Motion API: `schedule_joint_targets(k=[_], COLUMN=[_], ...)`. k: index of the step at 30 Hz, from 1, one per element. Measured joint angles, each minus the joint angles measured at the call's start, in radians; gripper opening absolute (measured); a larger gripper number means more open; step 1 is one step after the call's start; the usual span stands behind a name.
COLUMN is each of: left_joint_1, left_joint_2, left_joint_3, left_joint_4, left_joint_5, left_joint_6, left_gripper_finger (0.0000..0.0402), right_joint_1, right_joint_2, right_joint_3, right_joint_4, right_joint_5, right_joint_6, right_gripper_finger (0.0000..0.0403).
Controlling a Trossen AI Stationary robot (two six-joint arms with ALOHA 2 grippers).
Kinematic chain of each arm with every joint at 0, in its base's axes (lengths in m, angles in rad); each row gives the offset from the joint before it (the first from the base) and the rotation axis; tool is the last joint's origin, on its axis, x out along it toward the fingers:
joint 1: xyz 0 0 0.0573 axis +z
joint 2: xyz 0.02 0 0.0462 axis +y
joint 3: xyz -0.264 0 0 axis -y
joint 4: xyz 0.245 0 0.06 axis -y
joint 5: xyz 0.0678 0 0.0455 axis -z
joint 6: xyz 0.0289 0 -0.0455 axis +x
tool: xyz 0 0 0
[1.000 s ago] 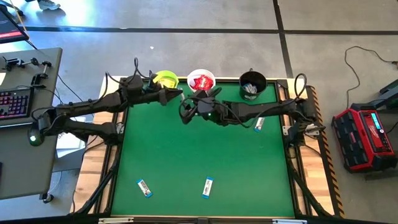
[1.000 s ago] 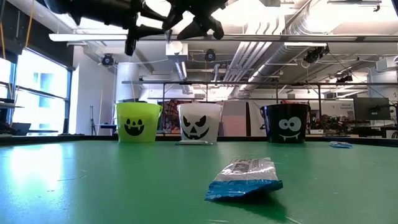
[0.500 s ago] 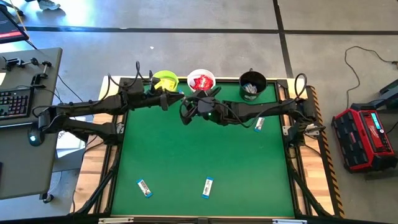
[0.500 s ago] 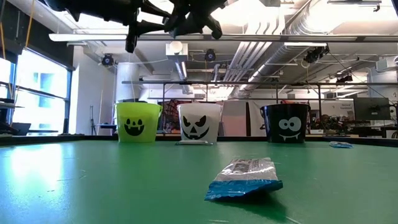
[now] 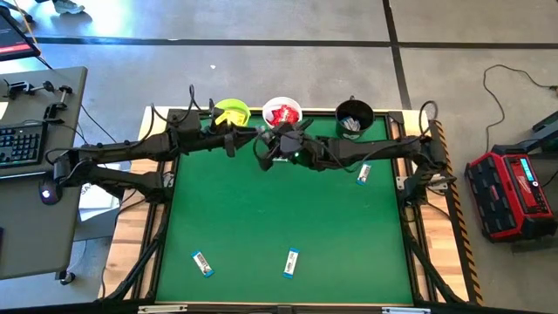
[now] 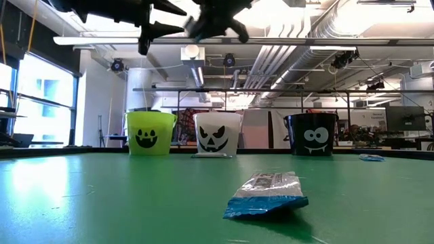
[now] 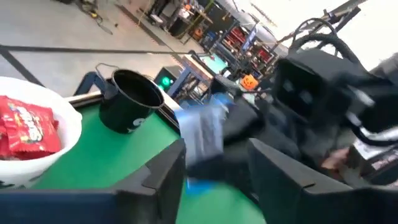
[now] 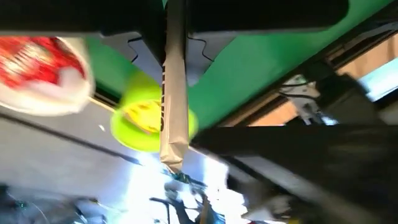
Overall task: Sort candy by brand, put in halloween buckets
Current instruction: Put the white chocolate bar into the black bucket
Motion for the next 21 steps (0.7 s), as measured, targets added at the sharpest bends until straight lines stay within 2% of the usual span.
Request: schedule_joint_targets(k=[6, 10, 14, 18, 21], left_joint_1=[0.0, 0.0, 0.0, 0.002, 0.003], left_joint_2=[0.0, 0.0, 0.0, 0.0, 0.0], left_joint_3=[0.0, 0.0, 0.0, 0.0, 0.0], left_joint_4=[0.016, 0.015, 0.014, 0.015, 0.014], left_joint_5=[-0.035, -0.038, -0.038, -0.039, -0.04], left_joint_6=[0.047, 0.085, 0.119, 0.126, 0.159], left_gripper_finger=[0.0205, 0.0211, 0.0211, 0.0211, 0.0211], right_joint_1=[-0.094, -0.206, -0.353, -0.506, -0.607], right_joint_2=[-0.13, -0.216, -0.263, -0.263, -0.252], right_joint_3=[0.0, 0.0, -0.001, -0.03, -0.074], right_joint_4=[-0.326, -0.618, -0.851, -0.906, -0.891], right_joint_5=[0.008, 0.009, -0.032, -0.156, -0.209], right_joint_6=[0.146, 0.249, 0.264, 0.178, 0.129], right_gripper_finger=[0.0008, 0.0008, 0.0008, 0.0007, 0.0007])
